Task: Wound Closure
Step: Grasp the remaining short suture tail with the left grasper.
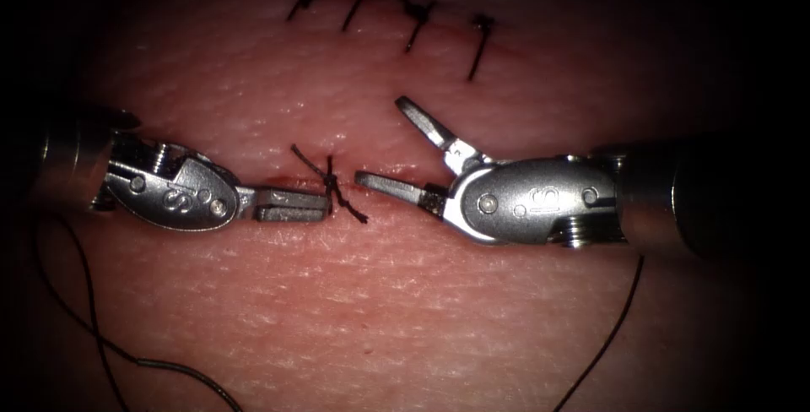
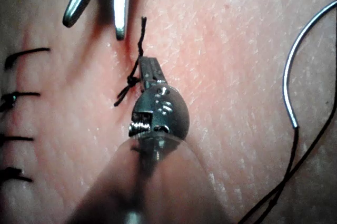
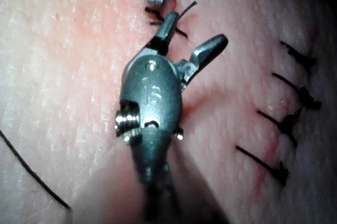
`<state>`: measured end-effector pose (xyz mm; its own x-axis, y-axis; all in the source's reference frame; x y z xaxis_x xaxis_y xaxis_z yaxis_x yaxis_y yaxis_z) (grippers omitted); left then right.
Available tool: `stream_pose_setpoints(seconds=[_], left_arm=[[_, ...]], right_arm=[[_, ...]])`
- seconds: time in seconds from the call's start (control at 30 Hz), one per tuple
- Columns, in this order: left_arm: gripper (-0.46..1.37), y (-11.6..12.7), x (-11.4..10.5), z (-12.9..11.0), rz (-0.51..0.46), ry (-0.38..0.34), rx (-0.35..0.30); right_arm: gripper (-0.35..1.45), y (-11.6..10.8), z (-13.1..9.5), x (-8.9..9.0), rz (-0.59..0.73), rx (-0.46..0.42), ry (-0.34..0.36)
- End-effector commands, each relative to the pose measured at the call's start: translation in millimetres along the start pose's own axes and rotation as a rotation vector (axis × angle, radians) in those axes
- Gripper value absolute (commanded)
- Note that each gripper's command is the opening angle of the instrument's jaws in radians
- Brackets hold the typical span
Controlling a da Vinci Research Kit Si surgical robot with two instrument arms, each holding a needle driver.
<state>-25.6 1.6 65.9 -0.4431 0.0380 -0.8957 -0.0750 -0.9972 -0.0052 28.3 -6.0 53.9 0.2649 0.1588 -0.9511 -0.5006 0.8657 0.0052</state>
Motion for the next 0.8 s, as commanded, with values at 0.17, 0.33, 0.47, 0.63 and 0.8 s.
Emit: stream_pose_setpoints(seconds=[0.17, 0.33, 0.47, 0.63, 0.8], left_arm=[[-0.35, -0.1, 0.1, 0.0, -0.001, 0.000, -0.006], [-0.35, -0.2, 0.2, -0.2, -0.002, -0.002, -0.001], [-0.35, -0.1, 0.2, -0.3, -0.002, -0.002, -0.002], [-0.35, -0.1, 0.4, -1.1, -0.004, -0.001, -0.001], [-0.22, -0.4, 1.0, -1.6, -0.029, -0.002, 0.008]], right_arm=[[0.69, 0.1, -0.1, 0.4, 0.004, 0.003, -0.001], [0.69, 0.2, -0.3, 0.5, 0.005, 0.001, 0.003], [0.68, 0.5, -0.5, 0.5, 0.006, 0.003, 0.003], [0.66, 1.2, -1.0, 0.4, 0.008, 0.011, 0.006], [0.66, 1.7, -1.4, 0.1, 0.007, 0.013, 0.005]])
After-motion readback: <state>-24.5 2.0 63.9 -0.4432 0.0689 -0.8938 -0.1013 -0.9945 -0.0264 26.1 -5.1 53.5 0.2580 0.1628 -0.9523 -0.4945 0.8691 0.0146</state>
